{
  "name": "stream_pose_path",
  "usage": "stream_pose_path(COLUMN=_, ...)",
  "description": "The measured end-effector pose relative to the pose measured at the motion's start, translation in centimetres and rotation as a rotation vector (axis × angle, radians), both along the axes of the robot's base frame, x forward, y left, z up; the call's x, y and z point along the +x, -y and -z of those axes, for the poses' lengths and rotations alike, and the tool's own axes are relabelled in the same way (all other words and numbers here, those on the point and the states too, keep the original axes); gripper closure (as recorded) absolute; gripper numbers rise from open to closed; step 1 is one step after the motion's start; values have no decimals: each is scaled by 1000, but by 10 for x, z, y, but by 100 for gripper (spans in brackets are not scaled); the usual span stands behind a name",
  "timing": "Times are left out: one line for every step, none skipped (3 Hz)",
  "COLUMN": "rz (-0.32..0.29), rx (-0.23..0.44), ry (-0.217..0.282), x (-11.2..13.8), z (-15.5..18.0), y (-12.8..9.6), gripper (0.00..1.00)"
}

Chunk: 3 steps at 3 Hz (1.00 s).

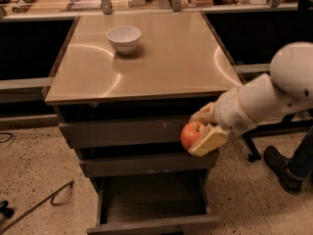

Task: Place apple into bottom drawer

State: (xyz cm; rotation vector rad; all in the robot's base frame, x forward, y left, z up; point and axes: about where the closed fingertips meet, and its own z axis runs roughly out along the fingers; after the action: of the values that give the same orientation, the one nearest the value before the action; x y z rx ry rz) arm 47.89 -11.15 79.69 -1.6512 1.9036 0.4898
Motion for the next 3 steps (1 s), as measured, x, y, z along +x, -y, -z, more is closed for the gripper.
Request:
stream_pose_path(rz=-8, rx=17, ry=-155, x=-48, z=113, y=10, gripper=100)
stream_pose_path(rz=-35, rx=22, ry=-256, x=-82, z=156, y=5, gripper=100)
stream_pose_path(rz=-31, rx=14, ry=-258, x=-81, z=160, y=5, gripper=100)
